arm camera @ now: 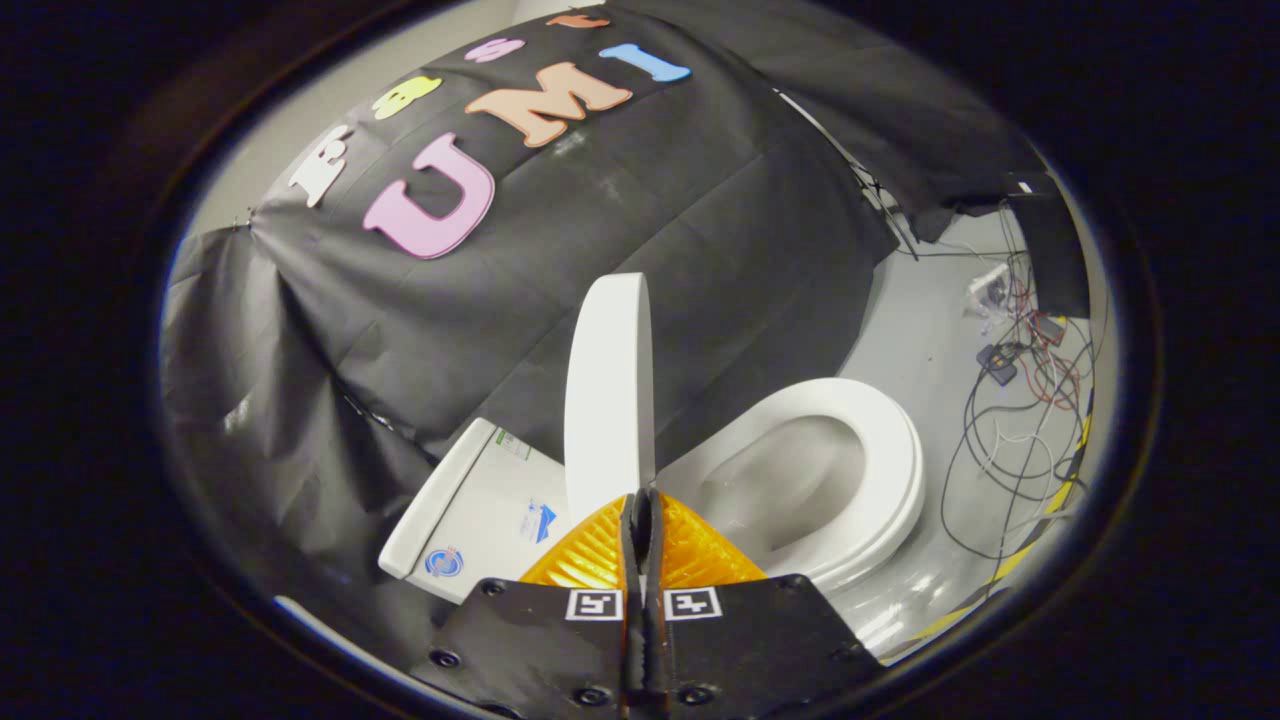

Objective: Open the toilet lid.

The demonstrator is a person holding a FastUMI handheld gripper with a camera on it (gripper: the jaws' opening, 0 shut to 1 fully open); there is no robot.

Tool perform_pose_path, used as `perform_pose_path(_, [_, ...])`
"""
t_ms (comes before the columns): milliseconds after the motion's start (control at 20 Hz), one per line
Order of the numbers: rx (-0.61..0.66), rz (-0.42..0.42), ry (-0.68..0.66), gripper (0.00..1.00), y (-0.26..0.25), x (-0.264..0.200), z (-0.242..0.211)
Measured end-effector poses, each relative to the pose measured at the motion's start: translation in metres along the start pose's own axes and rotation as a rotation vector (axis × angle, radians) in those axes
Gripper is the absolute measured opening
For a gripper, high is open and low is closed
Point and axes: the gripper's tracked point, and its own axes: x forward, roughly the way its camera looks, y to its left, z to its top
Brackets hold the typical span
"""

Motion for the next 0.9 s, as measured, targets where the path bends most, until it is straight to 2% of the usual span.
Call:
perform_pose_path(550, [-0.163, 0.004, 0.017, 0.01, 0.034, 0.0, 0.001])
perform_pose_path(750, [-0.302, -0.019, 0.036, 0.01, 0.045, 0.002, -0.002])
perform_pose_path(900, [-0.36, -0.008, 0.044, 0.01, 0.058, 0.003, -0.003])
